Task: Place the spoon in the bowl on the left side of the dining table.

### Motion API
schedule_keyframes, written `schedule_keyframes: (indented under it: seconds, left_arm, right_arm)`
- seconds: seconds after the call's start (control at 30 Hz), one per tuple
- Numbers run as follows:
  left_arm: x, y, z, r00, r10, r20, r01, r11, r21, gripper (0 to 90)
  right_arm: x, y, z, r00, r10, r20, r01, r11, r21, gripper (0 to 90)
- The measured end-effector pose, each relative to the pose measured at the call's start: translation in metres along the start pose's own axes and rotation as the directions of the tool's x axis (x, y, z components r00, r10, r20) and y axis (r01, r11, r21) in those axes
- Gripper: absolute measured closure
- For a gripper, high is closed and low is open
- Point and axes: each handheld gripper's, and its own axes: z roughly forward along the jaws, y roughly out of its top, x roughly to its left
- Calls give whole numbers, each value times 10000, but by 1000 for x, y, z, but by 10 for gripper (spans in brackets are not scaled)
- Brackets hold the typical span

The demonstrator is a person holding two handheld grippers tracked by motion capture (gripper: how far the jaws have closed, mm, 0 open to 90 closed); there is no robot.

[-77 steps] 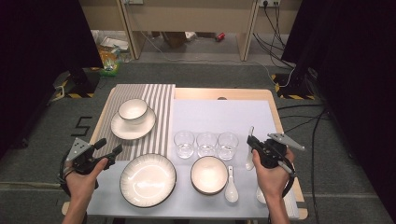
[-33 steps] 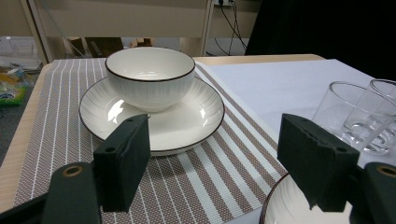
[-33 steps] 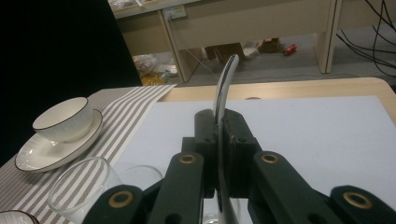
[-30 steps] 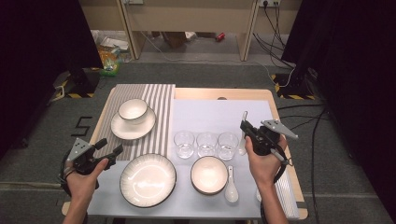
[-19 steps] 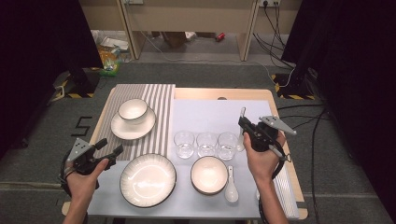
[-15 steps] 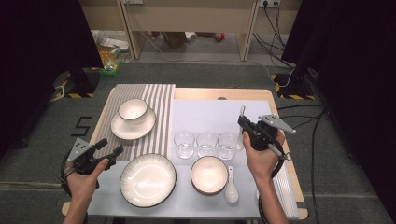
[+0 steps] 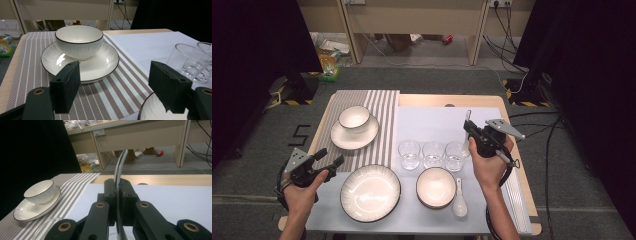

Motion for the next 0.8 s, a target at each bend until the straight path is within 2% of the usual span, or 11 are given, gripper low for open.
schedule_keyframes:
  seconds: [0.8]
  left_arm:
    - [-1, 0, 0, 10000, 10, 28, -10, 10000, 3, 248]
  right_arm:
    - [12, 10, 14, 9994, -196, -285, 192, 9997, -153, 862]
